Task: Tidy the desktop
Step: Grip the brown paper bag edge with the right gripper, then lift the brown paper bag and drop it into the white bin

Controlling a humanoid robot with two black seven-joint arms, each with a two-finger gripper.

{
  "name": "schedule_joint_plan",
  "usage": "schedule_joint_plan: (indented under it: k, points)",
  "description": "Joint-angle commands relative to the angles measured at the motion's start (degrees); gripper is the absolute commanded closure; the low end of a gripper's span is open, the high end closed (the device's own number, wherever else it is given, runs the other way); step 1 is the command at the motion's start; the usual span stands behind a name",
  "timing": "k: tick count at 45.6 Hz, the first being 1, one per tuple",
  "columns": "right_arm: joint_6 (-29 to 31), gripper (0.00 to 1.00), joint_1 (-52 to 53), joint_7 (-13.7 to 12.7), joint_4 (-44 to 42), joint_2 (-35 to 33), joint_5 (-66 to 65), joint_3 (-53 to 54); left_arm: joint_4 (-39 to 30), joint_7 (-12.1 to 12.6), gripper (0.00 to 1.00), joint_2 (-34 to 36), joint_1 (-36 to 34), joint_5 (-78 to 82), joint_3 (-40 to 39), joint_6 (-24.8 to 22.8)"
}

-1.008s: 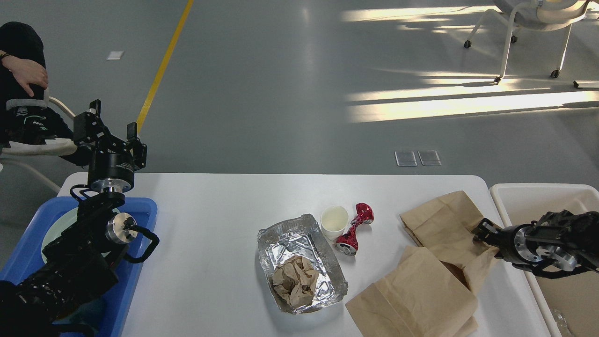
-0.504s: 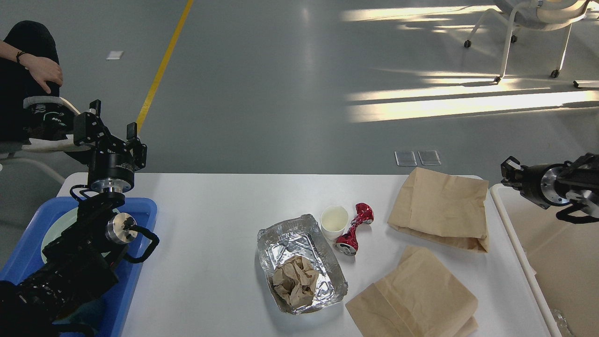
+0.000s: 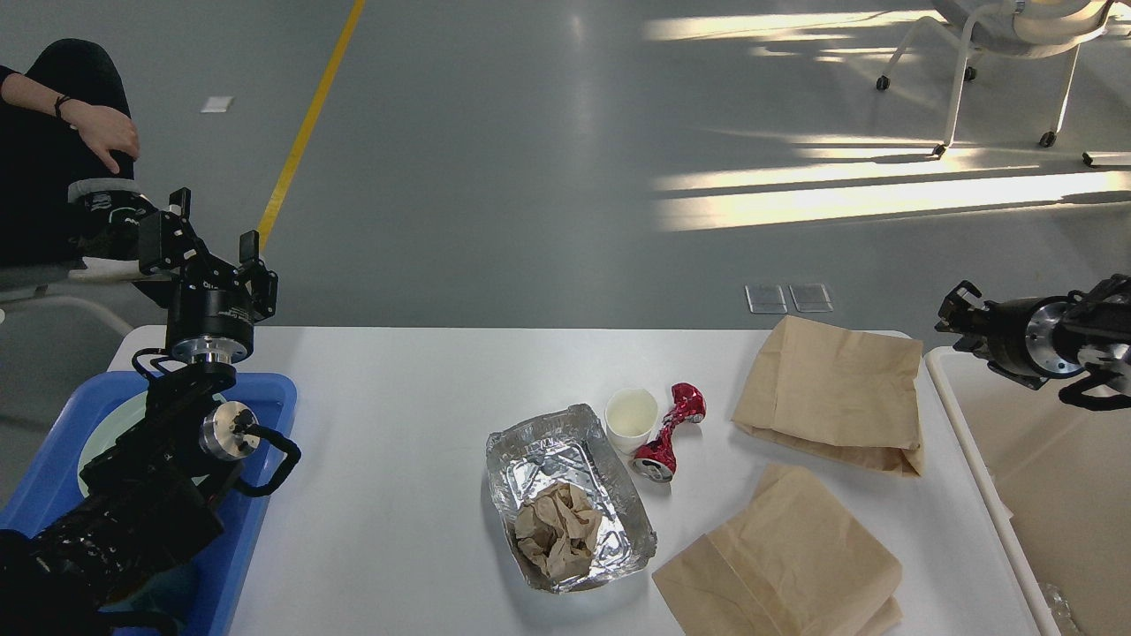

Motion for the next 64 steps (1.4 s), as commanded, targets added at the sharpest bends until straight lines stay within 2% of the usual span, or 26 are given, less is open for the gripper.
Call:
schedule_joint_plan:
  k: [1, 7, 15, 23, 33, 37, 40, 42, 46, 53, 64]
  points:
    - [0.43, 0.18, -1.52, 0.02, -0.02, 3.66, 0.00, -1.69, 0.00, 0.00, 0.03, 0.00, 0.00, 0.00, 0.00, 0.00]
    - [0.43, 0.18, -1.17, 0.11, -1.07, 5.07, -0.09, -6.09, 0.00, 0.00, 0.03, 0.00, 0.00, 0.00, 0.00, 0.00]
    - [0.26, 0.18, -2.92, 0.11, -4.33, 6.12, -0.35, -5.92, 0.00, 0.00, 0.03, 0.00, 0.00, 0.00, 0.00, 0.00]
    - [-0.44, 0.18, -8.55, 0.02, -10.48, 10.43, -0.35, -5.57, 0.00, 0.00, 0.03, 0.00, 0.00, 0.00, 0.00, 0.00]
    - [-0.53, 0.19, -9.69, 0.02, -11.10, 11.49, -0.27, -4.86, 0.00, 0.00, 0.03, 0.00, 0.00, 0.00, 0.00, 0.00]
    - [-0.97, 0.29, -10.92, 0.02, -11.36, 12.01, -0.35, -4.86, 0.00, 0.00, 0.03, 0.00, 0.00, 0.00, 0.00, 0.00]
    - [-1.58, 0.29, -11.45, 0.02, -11.36, 12.10, -0.35, -4.86, 0.00, 0.00, 0.03, 0.00, 0.00, 0.00, 0.00, 0.00]
    - [-1.94, 0.33, -11.98, 0.02, -11.36, 12.10, -0.35, -4.86, 0.00, 0.00, 0.03, 0.00, 0.00, 0.00, 0.00, 0.00]
    - [-2.11, 0.52, -13.12, 0.02, -11.36, 12.19, -0.35, -4.95, 0.00, 0.00, 0.03, 0.00, 0.00, 0.00, 0.00, 0.00]
    - [-2.03, 0.99, -13.82, 0.02, -10.92, 12.19, -0.27, -4.95, 0.00, 0.00, 0.03, 0.00, 0.00, 0.00, 0.00, 0.00]
    - [-0.97, 1.00, -9.61, 0.02, -7.67, 11.05, -0.27, -5.92, 0.00, 0.00, 0.03, 0.00, 0.00, 0.00, 0.00, 0.00]
